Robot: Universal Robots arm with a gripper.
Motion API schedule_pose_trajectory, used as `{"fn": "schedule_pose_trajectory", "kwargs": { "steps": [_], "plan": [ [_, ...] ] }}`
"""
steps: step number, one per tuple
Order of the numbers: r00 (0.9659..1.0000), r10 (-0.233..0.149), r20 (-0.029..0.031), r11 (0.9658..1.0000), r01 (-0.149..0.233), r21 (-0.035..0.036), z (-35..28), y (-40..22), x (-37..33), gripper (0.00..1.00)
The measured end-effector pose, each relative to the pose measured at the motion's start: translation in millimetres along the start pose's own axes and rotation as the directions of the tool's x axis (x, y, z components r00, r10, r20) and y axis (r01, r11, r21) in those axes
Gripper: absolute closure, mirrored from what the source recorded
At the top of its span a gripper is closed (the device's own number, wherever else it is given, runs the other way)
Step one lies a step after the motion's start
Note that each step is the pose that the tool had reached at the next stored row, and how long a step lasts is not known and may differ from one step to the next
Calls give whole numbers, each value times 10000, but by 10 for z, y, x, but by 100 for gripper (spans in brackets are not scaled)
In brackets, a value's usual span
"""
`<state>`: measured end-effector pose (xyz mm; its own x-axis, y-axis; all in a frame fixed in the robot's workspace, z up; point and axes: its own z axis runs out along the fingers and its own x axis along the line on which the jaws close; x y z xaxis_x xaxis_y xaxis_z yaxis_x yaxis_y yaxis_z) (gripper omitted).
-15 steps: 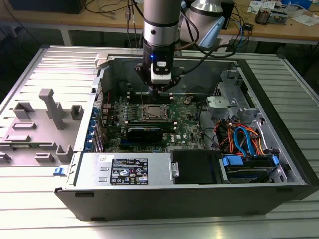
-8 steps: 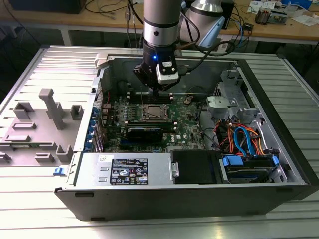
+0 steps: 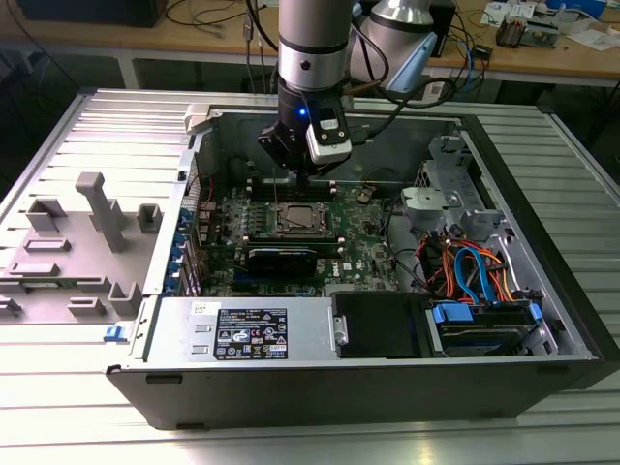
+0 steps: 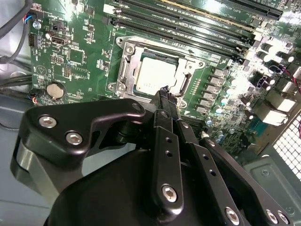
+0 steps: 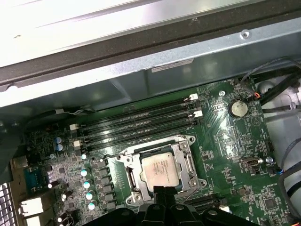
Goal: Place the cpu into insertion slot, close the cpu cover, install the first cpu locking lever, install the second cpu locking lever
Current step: 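Install the first cpu locking lever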
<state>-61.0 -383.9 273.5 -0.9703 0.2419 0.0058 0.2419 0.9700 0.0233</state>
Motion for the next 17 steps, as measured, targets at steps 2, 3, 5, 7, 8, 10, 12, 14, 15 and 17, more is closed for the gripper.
{"fn": "schedule_pose_trajectory", "kwargs": {
  "steps": [2,3,5,7,8,10,12,14,15,17],
  "plan": [
    [10000,-1,0,10000,1,0,0,0,0,89],
    [10000,-1,0,10000,1,0,0,0,0,89],
    [9998,-173,-4,9998,173,1,0,0,0,89],
    [9986,-538,-11,9986,538,4,-1,0,1,89],
    [9967,-816,-16,9967,816,5,-1,0,0,89],
    [9915,-1301,-27,9915,1301,6,0,0,0,89],
    [9881,-1541,-32,9881,1541,6,0,0,0,89],
    [9861,-1662,-35,9861,1662,6,0,0,0,89],
    [9861,-1663,-35,9861,1663,6,0,0,0,89],
    [9861,-1664,-35,9861,1664,6,0,0,0,89]
  ]
}}
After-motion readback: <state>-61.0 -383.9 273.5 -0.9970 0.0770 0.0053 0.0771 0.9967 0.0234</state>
